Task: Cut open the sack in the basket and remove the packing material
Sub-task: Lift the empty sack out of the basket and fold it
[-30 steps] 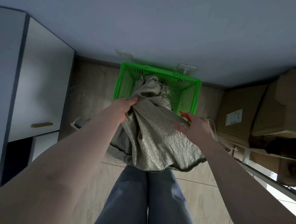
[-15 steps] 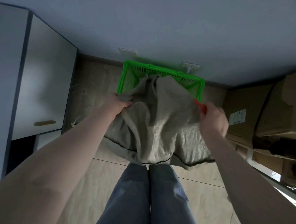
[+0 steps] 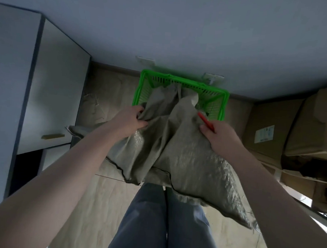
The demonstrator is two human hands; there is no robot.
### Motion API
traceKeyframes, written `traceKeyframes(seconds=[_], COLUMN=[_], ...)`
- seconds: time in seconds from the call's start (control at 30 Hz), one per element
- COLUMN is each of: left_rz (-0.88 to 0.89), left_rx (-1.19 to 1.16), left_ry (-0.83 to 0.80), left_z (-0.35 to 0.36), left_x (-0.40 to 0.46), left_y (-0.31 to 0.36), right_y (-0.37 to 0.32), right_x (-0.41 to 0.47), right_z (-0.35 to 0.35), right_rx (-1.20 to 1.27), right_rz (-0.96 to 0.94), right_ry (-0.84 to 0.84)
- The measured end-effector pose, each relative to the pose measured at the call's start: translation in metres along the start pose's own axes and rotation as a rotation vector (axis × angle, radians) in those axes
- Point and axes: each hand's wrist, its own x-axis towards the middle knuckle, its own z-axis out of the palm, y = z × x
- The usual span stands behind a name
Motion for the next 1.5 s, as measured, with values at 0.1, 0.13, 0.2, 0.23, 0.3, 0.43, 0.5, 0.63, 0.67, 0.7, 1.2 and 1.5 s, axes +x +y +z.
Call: traceKeyframes(seconds=[0.1,0.13,0.2,0.23,0.3,0.43,0.5,0.63,0.67,0.7,1.2,1.5], left_rz=[0.055,0.099,0.173,0.194,0.195,0.134,0.126,0.149,0.165,0.177,-0.357,-0.206], left_rx=[-0.003,-0.011,-0.009,-0.007,-0.086,-0.248,-0.278,-0.326,-0.326,-0.33,0.168,0.276], left_ry=[-0.037,-0.076,-0.168,-0.195,-0.212,-0.215,-0.174,-0.151,-0.166,-0.178,0.08,-0.122], left_z=[0.0,0.003,0.01,0.013,0.012,0.017,0.019,0.019,0.019,0.02,0.0,-0.005], left_x=[0.006,0.006,0.004,0.004,0.002,-0.002,-0.003,0.001,0.002,0.004,0.019,0.001], left_y=[0.012,0.018,0.025,0.024,0.02,0.015,0.016,0.016,0.017,0.017,-0.059,-0.087], right_y=[-0.017,-0.025,-0.03,-0.028,-0.021,-0.015,-0.014,-0.012,-0.013,-0.016,-0.004,0.011], right_x=[0.007,0.007,0.012,0.017,0.028,0.043,0.049,0.05,0.05,0.048,0.04,0.039], right_z=[0.015,0.02,0.026,0.027,0.023,0.013,0.015,0.023,0.026,0.027,0.018,0.011], right_rx=[-0.062,-0.118,-0.226,-0.242,-0.175,-0.141,-0.2,-0.09,-0.015,0.012,0.162,0.318], right_rz=[-0.063,-0.118,-0.206,-0.228,-0.265,-0.293,-0.27,-0.298,-0.324,-0.328,-0.202,-0.043], right_ry=[0.116,0.105,0.036,-0.016,-0.113,-0.32,-0.307,-0.16,-0.157,-0.166,-0.209,-0.159])
